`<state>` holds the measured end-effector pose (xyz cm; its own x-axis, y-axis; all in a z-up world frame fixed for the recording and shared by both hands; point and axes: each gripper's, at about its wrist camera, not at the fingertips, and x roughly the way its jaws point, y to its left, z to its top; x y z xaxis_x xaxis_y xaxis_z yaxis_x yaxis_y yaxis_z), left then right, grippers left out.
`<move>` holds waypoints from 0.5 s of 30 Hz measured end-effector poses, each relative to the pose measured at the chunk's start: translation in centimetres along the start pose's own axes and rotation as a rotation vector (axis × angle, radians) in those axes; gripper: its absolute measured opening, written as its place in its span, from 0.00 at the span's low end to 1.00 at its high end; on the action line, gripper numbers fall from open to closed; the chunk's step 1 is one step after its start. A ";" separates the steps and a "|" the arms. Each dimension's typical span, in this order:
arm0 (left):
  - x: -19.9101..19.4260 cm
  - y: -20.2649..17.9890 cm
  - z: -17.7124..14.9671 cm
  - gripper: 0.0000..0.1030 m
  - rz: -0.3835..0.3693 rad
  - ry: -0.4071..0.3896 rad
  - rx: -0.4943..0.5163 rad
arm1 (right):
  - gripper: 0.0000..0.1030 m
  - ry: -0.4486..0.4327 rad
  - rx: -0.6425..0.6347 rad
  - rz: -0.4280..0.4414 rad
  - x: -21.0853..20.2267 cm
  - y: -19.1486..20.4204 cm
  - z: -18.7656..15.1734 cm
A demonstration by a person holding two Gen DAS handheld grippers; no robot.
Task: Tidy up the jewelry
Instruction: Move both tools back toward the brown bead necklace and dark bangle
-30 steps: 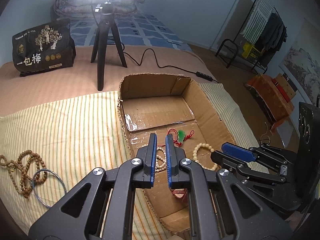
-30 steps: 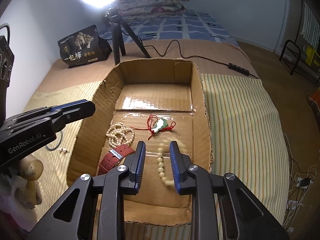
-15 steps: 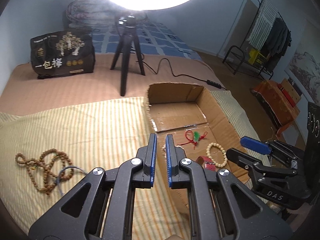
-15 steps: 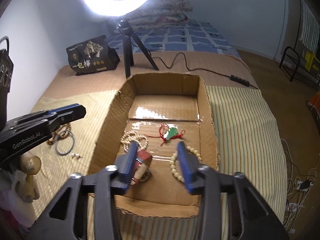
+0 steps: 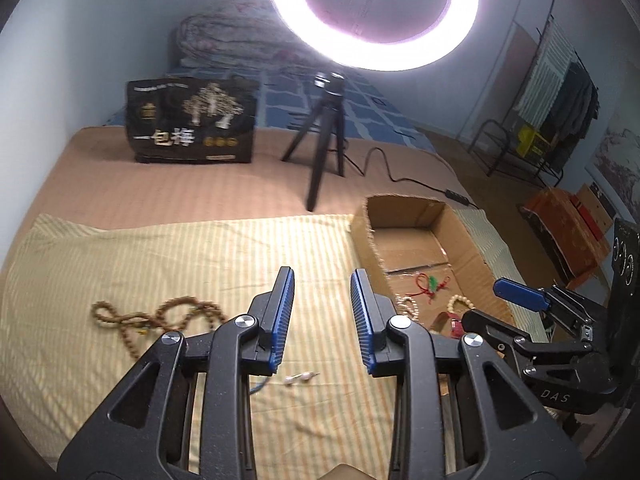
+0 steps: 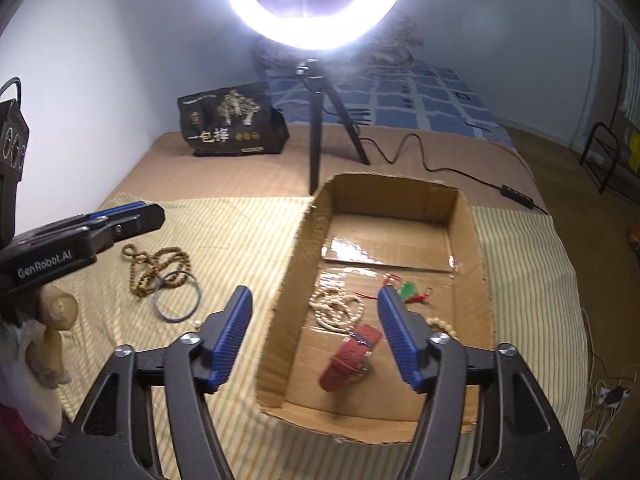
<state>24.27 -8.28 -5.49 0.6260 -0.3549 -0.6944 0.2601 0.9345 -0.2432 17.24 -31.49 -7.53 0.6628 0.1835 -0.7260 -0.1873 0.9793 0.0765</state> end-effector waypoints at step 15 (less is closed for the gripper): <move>-2.4 6.1 -1.4 0.28 0.084 0.019 -0.037 | 0.65 0.023 -0.094 0.092 1.1 5.0 -0.1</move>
<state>23.36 -1.65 -6.25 0.6301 -0.2748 -0.7263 0.1794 0.9615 -0.2081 16.97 -26.41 -8.03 0.6230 0.2691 -0.7345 -0.3146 0.9459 0.0797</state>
